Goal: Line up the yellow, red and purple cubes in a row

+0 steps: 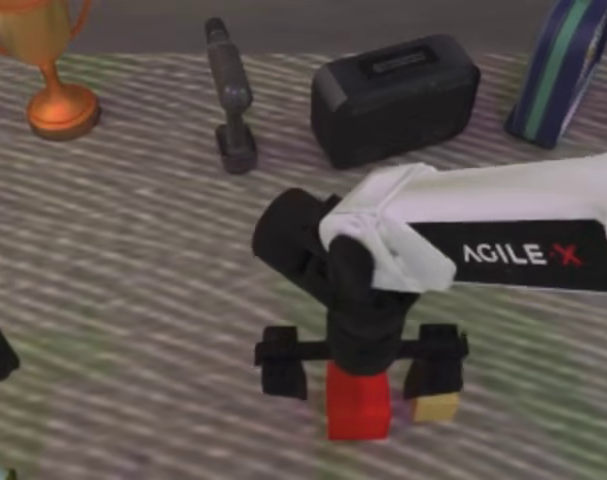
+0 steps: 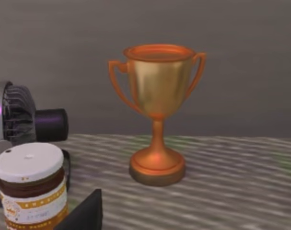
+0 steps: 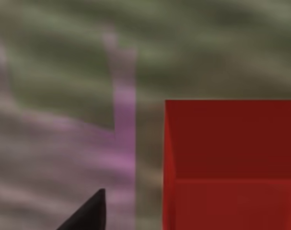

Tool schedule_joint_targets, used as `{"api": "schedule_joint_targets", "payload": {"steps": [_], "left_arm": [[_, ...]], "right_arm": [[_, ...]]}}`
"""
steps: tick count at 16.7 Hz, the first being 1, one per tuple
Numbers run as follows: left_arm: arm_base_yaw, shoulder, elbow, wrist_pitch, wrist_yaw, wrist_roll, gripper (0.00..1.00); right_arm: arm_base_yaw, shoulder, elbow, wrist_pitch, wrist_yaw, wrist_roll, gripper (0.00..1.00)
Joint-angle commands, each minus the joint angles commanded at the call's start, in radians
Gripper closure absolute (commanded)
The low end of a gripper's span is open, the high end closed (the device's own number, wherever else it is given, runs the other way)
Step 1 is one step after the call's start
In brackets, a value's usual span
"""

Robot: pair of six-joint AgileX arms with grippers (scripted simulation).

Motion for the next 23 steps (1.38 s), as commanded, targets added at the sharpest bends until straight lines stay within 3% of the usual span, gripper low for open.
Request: {"api": "schedule_joint_targets", "payload": {"steps": [5, 11, 14, 18, 23], "left_arm": [[0.000, 0.000, 0.000, 0.000, 0.000, 0.000, 0.00], [0.000, 0.000, 0.000, 0.000, 0.000, 0.000, 0.00], [0.000, 0.000, 0.000, 0.000, 0.000, 0.000, 0.00], [0.000, 0.000, 0.000, 0.000, 0.000, 0.000, 0.00], [0.000, 0.000, 0.000, 0.000, 0.000, 0.000, 0.00]], "right_arm": [[0.006, -0.075, 0.101, -0.186, -0.001, 0.001, 0.00], [0.000, -0.084, 0.112, -0.203, 0.000, -0.002, 0.00], [-0.046, -0.059, 0.148, -0.216, -0.001, -0.066, 0.00], [-0.198, 0.013, 0.246, -0.255, -0.003, -0.287, 0.00], [-0.467, 0.122, 0.390, -0.320, -0.008, -0.733, 0.00]]}}
